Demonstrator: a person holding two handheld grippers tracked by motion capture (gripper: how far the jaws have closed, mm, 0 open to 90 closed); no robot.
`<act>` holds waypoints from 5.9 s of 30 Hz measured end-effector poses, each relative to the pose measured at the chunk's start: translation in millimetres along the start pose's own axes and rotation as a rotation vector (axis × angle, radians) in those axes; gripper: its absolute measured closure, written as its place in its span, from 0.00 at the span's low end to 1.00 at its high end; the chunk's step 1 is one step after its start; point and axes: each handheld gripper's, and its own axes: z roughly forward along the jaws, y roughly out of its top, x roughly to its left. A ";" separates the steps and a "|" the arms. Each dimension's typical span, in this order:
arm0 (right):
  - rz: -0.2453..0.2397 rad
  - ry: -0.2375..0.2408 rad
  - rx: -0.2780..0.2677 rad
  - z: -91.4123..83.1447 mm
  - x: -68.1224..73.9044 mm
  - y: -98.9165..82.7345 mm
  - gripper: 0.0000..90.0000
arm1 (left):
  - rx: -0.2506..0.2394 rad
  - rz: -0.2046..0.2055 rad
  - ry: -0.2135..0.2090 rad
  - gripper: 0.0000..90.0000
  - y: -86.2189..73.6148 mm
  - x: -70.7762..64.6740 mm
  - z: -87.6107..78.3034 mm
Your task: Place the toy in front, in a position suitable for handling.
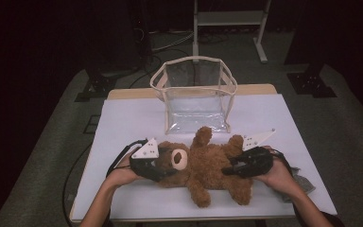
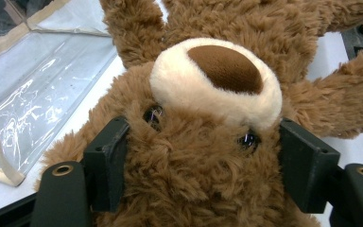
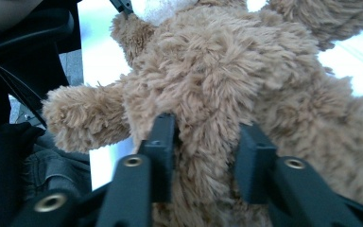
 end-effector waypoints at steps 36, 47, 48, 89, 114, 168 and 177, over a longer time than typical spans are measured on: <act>0.238 -0.330 0.041 -85.5 -48.6 -107.1 0.54 | 0.018 0.021 0.001 0.23 0.6 -3.7 -0.3; 0.247 -0.367 0.070 -74.3 -50.8 -118.1 0.83 | 0.024 0.027 -0.003 0.22 1.1 -5.7 -0.6; 0.251 -0.366 0.073 -74.3 -50.9 -117.4 0.84 | 0.024 0.028 -0.003 0.22 1.2 -5.8 -0.7; -0.119 0.038 0.037 3.3 7.3 51.3 0.87 | 0.050 0.029 -0.036 0.25 6.9 -15.1 -4.0; -0.130 0.036 0.014 -2.6 16.6 42.3 0.87 | 0.056 0.046 -0.037 0.26 9.8 -17.0 -0.9; -0.142 -0.012 0.014 26.7 8.5 64.4 0.86 | 0.017 -0.032 0.023 0.25 9.9 -10.0 4.8; -0.152 -0.020 0.006 18.7 17.2 60.9 0.86 | 0.013 -0.122 0.072 0.26 16.8 -4.6 12.3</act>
